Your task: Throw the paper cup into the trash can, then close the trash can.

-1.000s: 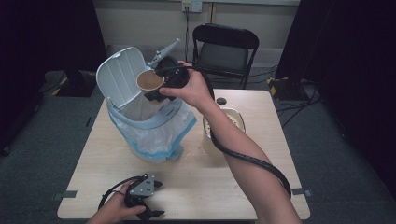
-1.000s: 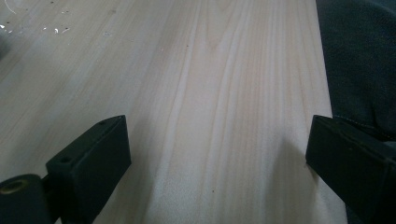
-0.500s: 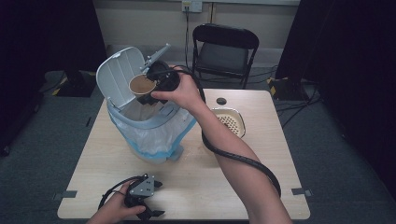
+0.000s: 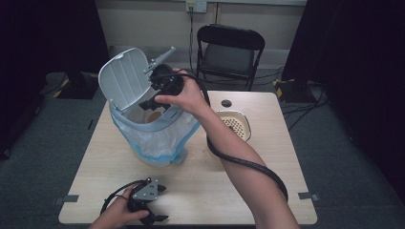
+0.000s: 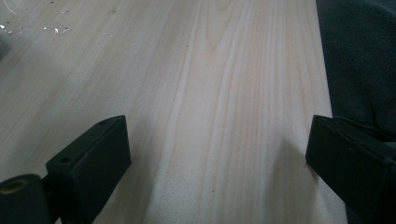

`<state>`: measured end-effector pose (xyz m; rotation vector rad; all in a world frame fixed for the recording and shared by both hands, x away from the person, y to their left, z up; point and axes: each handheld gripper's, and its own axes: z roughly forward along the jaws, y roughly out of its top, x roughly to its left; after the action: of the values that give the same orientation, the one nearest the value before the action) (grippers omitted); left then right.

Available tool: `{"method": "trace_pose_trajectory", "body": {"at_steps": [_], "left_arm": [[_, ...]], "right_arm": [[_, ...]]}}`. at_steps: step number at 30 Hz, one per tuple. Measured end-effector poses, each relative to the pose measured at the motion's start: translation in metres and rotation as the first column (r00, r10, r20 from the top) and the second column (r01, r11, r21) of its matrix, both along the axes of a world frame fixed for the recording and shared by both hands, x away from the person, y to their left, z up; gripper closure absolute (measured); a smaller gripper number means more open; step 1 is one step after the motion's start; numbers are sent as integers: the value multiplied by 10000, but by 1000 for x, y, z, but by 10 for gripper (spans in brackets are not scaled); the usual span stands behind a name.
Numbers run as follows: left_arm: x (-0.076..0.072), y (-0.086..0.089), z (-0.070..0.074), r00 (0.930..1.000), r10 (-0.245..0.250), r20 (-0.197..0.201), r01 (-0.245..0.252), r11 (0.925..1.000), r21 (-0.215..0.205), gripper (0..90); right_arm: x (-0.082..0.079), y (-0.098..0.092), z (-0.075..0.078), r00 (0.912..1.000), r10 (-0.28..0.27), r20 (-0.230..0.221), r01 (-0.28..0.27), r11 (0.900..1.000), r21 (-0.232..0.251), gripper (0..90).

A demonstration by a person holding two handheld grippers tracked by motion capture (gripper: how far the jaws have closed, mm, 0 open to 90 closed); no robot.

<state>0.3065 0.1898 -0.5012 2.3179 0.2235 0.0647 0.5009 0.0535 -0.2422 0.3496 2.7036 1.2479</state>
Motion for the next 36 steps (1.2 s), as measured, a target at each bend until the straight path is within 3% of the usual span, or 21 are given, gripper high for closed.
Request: {"method": "trace_pose_trajectory", "body": {"at_steps": [12,22,36], "left_arm": [[0,0,0,10000,-12,-4,12,10000,-18,59],[1,0,0,10000,-41,67,41,10000,-23,57],[0,0,0,9999,-64,93,64,10000,29,49]], "right_arm": [[-13,-34,5,10000,-31,8,30,9998,188,154],[-21,-55,0,10000,-33,-60,34,9998,178,153],[-39,-102,-6,9996,-215,-209,226,9982,558,141]]}}
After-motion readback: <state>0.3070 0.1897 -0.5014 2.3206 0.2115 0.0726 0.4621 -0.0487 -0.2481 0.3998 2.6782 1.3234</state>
